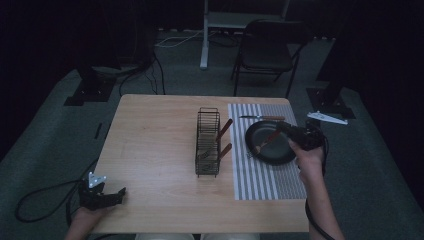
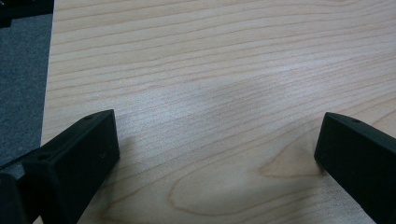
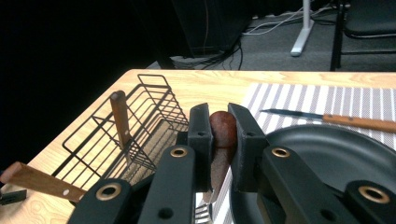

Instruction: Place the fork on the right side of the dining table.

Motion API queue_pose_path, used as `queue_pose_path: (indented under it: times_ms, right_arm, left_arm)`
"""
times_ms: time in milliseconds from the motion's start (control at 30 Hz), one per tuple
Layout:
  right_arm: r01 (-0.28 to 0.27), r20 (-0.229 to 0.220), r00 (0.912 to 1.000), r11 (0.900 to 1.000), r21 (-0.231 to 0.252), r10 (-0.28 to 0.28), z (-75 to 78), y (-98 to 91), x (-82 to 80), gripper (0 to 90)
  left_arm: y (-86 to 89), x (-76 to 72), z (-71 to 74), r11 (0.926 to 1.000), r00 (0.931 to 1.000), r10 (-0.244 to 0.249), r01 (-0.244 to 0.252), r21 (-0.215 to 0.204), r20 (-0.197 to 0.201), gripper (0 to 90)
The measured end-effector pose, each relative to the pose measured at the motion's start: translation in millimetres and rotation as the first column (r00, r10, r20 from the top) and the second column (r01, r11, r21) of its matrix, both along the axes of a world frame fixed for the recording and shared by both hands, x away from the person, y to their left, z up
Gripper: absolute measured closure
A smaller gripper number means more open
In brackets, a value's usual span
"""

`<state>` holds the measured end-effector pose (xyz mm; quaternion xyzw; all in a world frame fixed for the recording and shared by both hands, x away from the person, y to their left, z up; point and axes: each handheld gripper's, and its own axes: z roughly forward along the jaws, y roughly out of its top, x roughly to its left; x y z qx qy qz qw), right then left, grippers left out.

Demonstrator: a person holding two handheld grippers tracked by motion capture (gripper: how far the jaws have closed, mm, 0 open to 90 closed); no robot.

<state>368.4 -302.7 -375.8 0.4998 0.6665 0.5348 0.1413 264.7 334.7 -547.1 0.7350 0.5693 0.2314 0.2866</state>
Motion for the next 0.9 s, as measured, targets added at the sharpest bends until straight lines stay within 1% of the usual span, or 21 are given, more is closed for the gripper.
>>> queue_pose_path:
  times_ms: [67, 133, 267, 333, 400, 433, 600, 700, 733, 800, 833, 900]
  right_arm:
    - [0.019, -0.001, 0.9998, 0.9998, 0.008, -0.018, -1.9, -2.4, -5.0, 80.8]
    - [0.031, 0.002, 0.9995, 0.9995, 0.002, -0.031, -3.4, -3.1, -11.6, 80.8]
    - [0.053, 0.010, 0.9985, 0.9983, 0.022, -0.053, -8.5, -3.9, -25.7, 80.8]
    - [0.066, 0.011, 0.9977, 0.9977, 0.013, -0.067, -11.5, -2.6, -31.9, 80.8]
    - [0.070, 0.013, 0.9974, 0.9975, 0.012, -0.070, -13.0, -2.0, -34.2, 80.8]
    - [0.080, 0.011, 0.9967, 0.9967, 0.011, -0.080, -16.7, -0.7, -39.7, 80.8]
    - [0.100, 0.003, 0.9950, 0.9949, 0.014, -0.100, -28.0, 3.7, -54.0, 80.8]
    - [0.120, 0.012, 0.9927, 0.9928, 0.008, -0.120, -36.9, 8.7, -62.3, 80.8]
    - [0.134, 0.014, 0.9909, 0.9910, -0.001, -0.134, -39.5, 10.9, -64.5, 80.8]
    - [0.143, 0.019, 0.9896, 0.9897, -0.006, -0.143, -42.2, 12.6, -66.2, 80.8]
    - [0.149, 0.015, 0.9887, 0.9888, 0.005, -0.149, -47.3, 15.4, -68.4, 80.8]
    - [0.146, 0.009, 0.9892, 0.9891, 0.017, -0.146, -51.2, 17.6, -68.8, 80.8]
  left_arm:
    - [0.0, 0.0, 0.0, 1.0000, 1.0000, 0.000, 0.000, 0.000, 0.000, 0.0]
    - [0.0, 0.0, 0.0, 1.0000, 1.0000, 0.000, 0.000, 0.000, 0.000, 0.0]
    - [0.0, 0.0, 0.0, 1.0000, 1.0000, 0.000, 0.000, -0.001, 0.000, 0.0]
    - [-0.1, 0.0, 0.0, 1.0000, 1.0000, 0.000, 0.000, -0.001, 0.000, 0.0]
    - [0.0, 0.0, 0.0, 1.0000, 1.0000, 0.000, 0.000, -0.001, 0.000, 0.0]
    - [0.0, 0.0, 0.0, 1.0000, 1.0000, 0.000, 0.000, -0.001, 0.000, 0.0]
    - [0.0, 0.0, 0.0, 1.0000, 1.0000, 0.000, 0.000, -0.001, 0.000, 0.0]
    - [-0.1, 0.0, 0.0, 1.0000, 1.0000, 0.001, -0.001, -0.001, 0.000, 0.0]
    - [0.0, 0.0, 0.0, 1.0000, 1.0000, 0.000, 0.000, -0.001, 0.000, 0.0]
    - [0.0, 0.0, 0.0, 1.0000, 1.0000, 0.000, 0.000, 0.000, 0.000, 0.0]
    - [0.0, 0.0, 0.0, 1.0000, 1.0000, 0.000, 0.000, -0.001, 0.000, 0.0]
    - [-0.1, 0.0, 0.0, 1.0000, 1.0000, 0.000, 0.000, -0.001, 0.000, 0.0]
